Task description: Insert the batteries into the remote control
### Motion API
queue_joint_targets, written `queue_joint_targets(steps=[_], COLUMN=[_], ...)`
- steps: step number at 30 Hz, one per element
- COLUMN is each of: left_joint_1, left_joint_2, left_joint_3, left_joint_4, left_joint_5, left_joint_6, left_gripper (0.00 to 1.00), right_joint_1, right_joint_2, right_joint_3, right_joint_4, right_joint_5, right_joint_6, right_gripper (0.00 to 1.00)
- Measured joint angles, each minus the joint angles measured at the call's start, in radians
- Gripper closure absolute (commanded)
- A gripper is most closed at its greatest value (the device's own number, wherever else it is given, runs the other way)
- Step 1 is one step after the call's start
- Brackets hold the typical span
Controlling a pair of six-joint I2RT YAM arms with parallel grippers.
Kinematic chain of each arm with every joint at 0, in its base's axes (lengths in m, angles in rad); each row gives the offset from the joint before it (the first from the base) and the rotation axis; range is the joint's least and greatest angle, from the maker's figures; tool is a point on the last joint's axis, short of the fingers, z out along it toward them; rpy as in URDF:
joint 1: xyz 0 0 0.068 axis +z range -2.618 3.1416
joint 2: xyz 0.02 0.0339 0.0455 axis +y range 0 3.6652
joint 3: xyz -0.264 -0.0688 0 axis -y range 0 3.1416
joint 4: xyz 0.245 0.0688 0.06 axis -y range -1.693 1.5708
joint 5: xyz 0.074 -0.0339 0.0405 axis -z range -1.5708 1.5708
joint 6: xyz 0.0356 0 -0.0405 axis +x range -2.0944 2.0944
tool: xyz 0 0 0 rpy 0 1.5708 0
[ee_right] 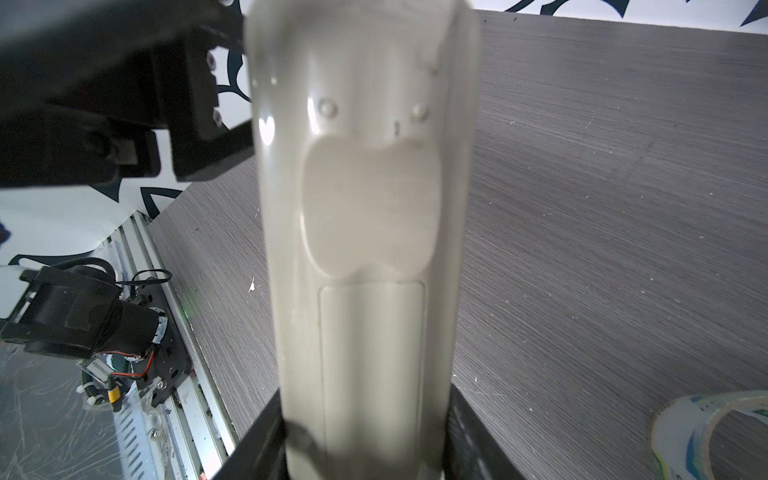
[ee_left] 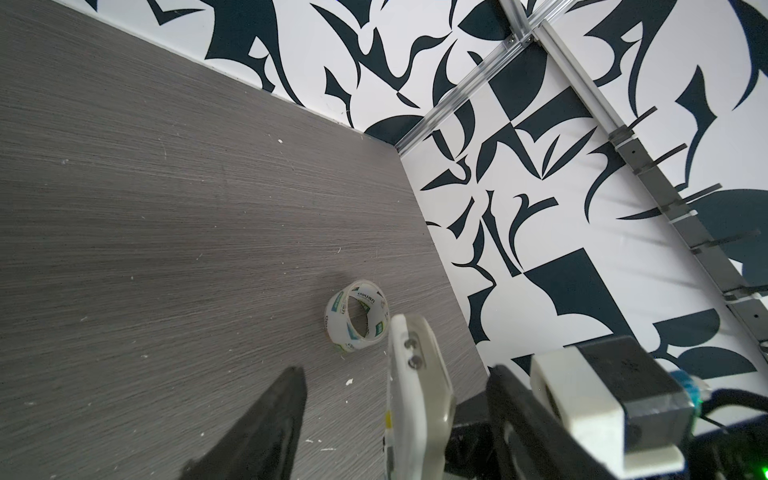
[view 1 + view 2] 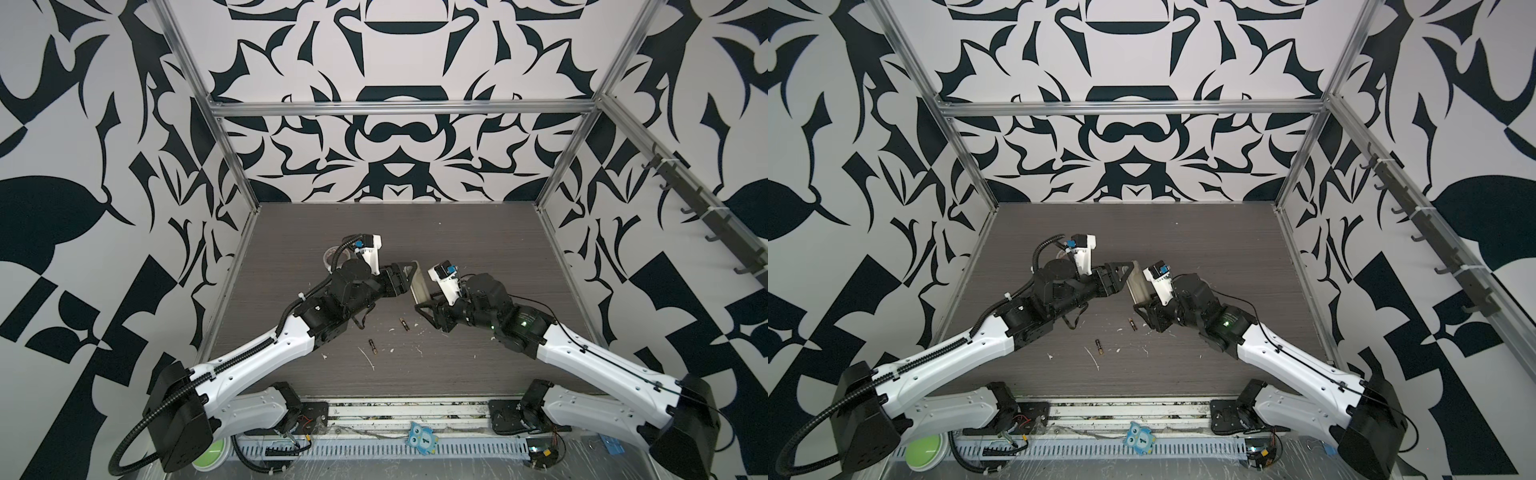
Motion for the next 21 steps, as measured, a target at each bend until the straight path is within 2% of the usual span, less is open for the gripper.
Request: queue_joint_targets(steps=[21], left_joint_1=[-0.049], left_joint_2=[0.087], left_joint_3=[0.000], left_joint_4=[0.048], left_joint_5=[-0.064], left_joint_6=[-0.034], left_gripper=[0.31], right_joint_1=[0.000], right_joint_2=[0.000], right_joint_3=[0.000], right_joint_4=[0.019], right_joint_5=[0.021], right_joint_6=[0.014], right_gripper=[1.00])
